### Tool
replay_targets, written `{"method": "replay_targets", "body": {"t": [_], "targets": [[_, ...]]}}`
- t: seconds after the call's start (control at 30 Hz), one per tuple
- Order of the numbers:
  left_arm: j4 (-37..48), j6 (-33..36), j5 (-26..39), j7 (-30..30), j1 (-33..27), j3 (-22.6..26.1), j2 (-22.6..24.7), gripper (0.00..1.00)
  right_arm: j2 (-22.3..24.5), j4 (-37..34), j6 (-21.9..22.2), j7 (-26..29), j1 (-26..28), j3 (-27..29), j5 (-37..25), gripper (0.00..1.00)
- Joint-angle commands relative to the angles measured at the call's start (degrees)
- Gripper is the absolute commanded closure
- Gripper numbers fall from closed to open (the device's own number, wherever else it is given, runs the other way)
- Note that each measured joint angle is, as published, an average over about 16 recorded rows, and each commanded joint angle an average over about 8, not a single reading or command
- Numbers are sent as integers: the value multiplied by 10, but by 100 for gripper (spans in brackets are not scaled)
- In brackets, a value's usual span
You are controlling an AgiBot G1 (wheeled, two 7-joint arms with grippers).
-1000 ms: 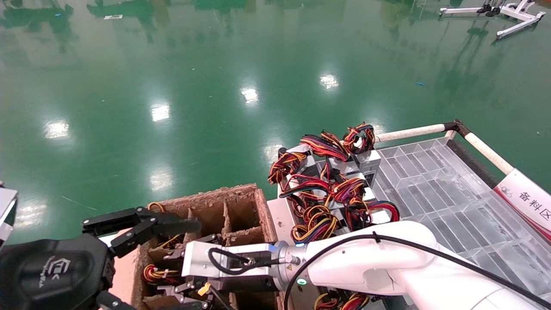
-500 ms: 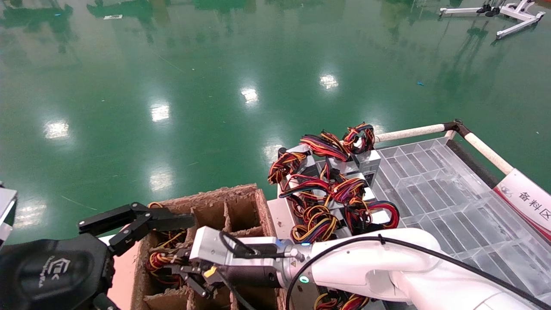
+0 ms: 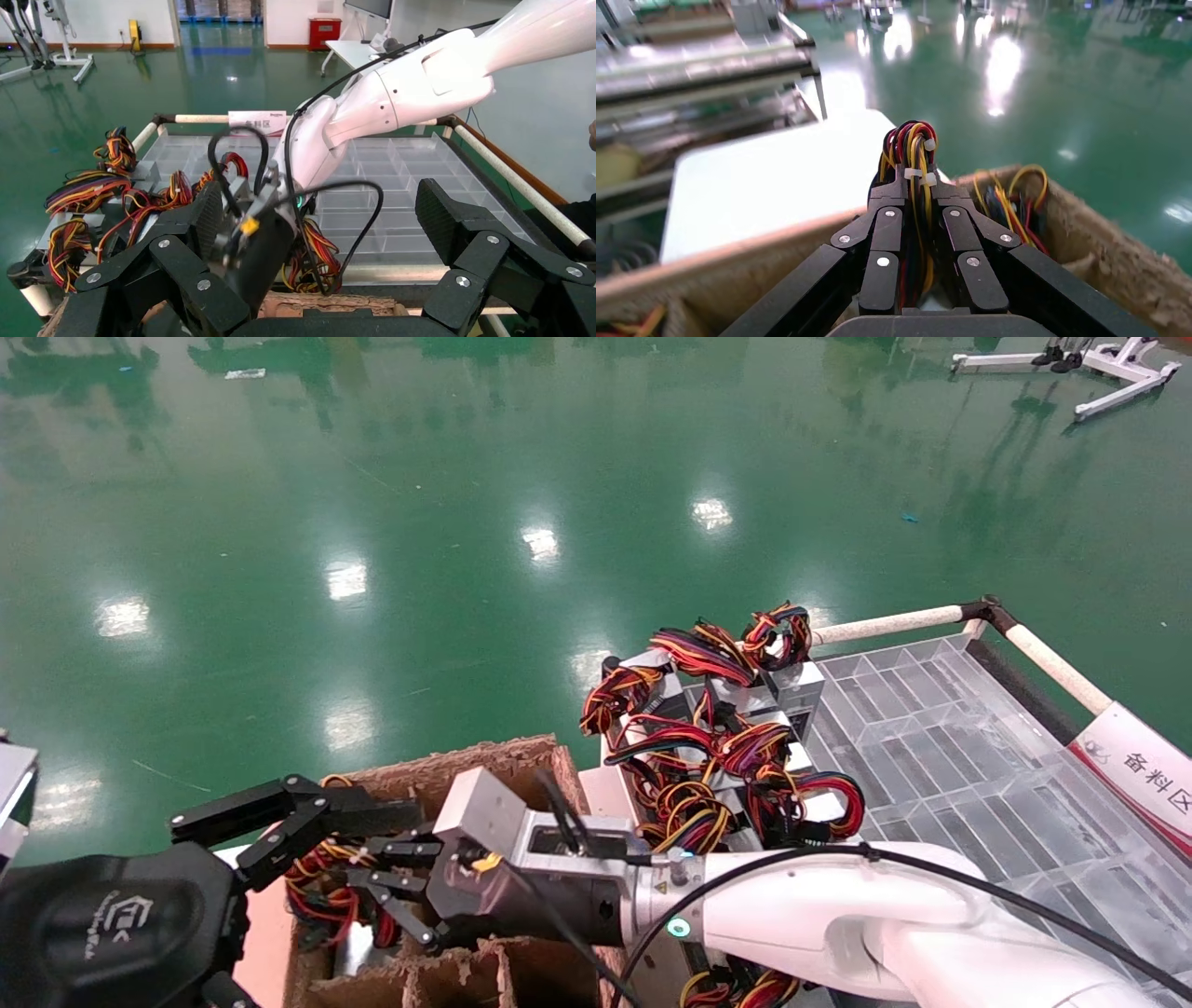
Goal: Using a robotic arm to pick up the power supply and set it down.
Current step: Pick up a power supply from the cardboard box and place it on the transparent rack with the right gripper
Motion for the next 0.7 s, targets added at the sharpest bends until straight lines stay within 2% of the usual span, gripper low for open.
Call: {"method": "replay_targets", "body": {"t": [0.03, 0.37, 0.7], "targets": [[0, 0, 0, 0, 0, 0, 0, 0, 1, -7, -19, -1, 0, 6, 17, 100], [0, 0, 0, 0, 0, 0, 0, 0, 7, -55, -107, -5, 8, 41, 89, 100], [0, 0, 0, 0, 0, 0, 0, 0, 32, -118, -203, -8, 44, 86, 156, 100]]}}
